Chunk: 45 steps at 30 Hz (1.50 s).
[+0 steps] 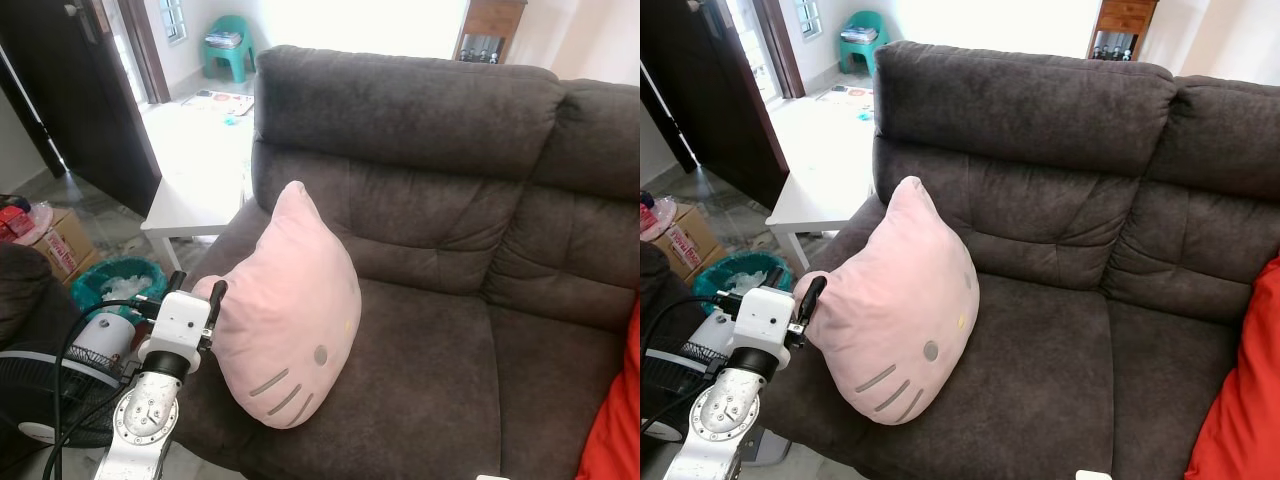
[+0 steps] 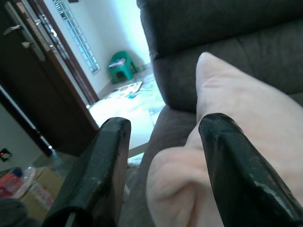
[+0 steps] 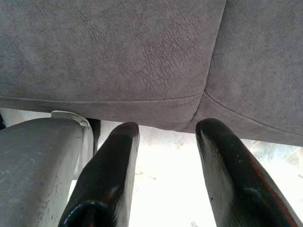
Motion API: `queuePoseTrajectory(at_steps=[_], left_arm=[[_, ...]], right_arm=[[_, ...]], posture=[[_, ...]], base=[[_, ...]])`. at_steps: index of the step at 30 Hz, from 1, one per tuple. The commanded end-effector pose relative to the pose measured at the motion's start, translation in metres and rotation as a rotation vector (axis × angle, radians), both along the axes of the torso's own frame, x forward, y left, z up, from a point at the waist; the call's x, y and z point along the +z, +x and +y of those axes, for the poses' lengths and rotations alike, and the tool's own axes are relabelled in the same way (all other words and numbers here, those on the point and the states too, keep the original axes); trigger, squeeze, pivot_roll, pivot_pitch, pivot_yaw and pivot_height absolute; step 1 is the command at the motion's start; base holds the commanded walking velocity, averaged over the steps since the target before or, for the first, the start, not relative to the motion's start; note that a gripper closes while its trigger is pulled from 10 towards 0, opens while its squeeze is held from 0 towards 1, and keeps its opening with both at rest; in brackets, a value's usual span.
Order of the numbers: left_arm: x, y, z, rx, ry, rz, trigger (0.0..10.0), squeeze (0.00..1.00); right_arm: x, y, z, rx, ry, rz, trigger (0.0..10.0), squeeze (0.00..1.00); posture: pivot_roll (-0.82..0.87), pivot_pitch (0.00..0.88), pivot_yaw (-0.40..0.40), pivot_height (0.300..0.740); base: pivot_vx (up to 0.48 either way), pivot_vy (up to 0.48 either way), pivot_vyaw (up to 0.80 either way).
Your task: Move the pillow to the sofa from floor
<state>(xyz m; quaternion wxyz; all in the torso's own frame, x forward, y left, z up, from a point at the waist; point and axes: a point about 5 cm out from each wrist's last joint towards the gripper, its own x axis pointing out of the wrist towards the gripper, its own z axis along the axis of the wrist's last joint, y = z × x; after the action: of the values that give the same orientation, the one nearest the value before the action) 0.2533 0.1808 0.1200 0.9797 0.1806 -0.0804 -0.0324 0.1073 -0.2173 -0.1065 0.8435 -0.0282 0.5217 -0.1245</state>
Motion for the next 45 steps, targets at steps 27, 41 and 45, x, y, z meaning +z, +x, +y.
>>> queuePoseTrajectory(at_steps=[27,41,45], left_arm=[[-0.006,0.000,-0.016,0.006,-0.005,-0.021,10.0,0.00],[-0.007,0.002,-0.017,0.001,-0.008,-0.019,10.0,0.00],[-0.007,0.002,-0.017,0.000,-0.009,-0.019,10.0,0.00]], right_arm=[[0.003,0.013,0.009,-0.039,0.096,-0.083,10.0,0.00],[0.004,0.017,0.012,-0.047,0.126,-0.110,10.0,0.00],[0.004,0.017,0.012,-0.044,0.126,-0.108,10.0,0.00]], posture=[[0.10,0.039,-0.026,0.740],[0.09,0.042,-0.019,0.740],[0.09,0.040,-0.019,0.740]], base=[[0.000,0.000,0.00],[-0.191,0.000,0.00],[-0.279,0.000,0.00]])
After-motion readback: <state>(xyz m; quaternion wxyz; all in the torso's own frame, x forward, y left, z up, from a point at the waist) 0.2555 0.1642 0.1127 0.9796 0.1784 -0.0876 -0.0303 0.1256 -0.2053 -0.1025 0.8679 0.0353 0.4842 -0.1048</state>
